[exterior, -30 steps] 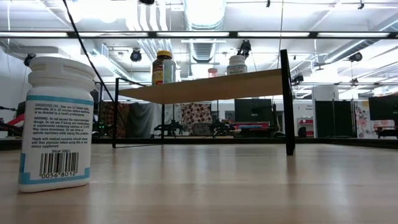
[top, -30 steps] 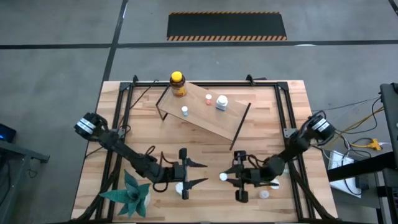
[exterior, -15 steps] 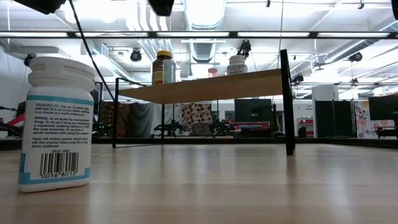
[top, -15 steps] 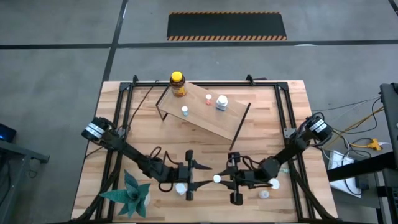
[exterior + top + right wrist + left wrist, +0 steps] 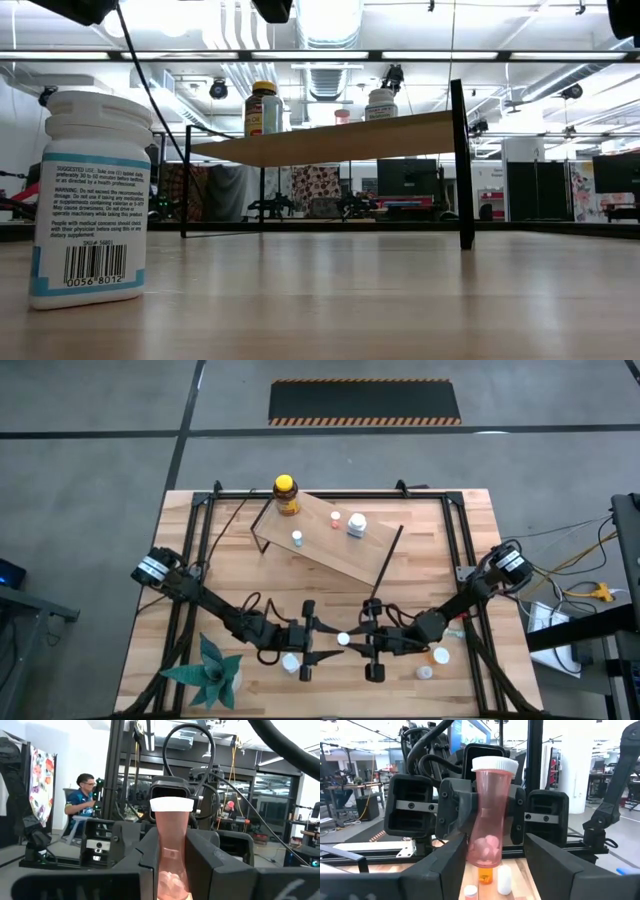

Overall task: Pick and place medicine bottles onto shelf by color
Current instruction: Put the top red pill bottle on the shelf

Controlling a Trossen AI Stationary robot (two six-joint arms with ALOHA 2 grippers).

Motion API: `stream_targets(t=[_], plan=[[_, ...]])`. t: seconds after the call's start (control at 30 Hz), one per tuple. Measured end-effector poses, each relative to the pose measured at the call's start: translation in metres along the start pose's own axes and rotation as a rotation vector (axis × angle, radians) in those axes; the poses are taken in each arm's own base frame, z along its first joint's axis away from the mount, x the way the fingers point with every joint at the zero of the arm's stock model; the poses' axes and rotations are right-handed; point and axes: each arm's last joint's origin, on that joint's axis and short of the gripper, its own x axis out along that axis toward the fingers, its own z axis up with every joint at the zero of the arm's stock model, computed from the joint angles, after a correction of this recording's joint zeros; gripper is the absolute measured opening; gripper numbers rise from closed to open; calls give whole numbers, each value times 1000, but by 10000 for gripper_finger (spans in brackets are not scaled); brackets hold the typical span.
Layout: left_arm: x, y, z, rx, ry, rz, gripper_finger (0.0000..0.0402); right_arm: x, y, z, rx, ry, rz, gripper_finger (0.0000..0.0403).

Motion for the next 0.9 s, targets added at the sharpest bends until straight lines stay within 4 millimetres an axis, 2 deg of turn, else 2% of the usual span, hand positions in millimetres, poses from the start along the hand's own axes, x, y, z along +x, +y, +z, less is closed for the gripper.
stream_targets(t=[0.37,0.5,0.6,0.77,0.9], plan=[[1,4,-1,13,8,10,81,0,0,-1,-14,6,0,54],[1,4,-1,14,8,10,69,0,0,-1,-9,7,-1,59],[1,4,-1,12,8,9,77,0,0,-1,-10,8,0,81],[1,4,-2,8,17,7,84,0,0,-2,-11,23,4,143],[0,3,-5,27,64,29,85,-1,0,4,-23,63,5,185]])
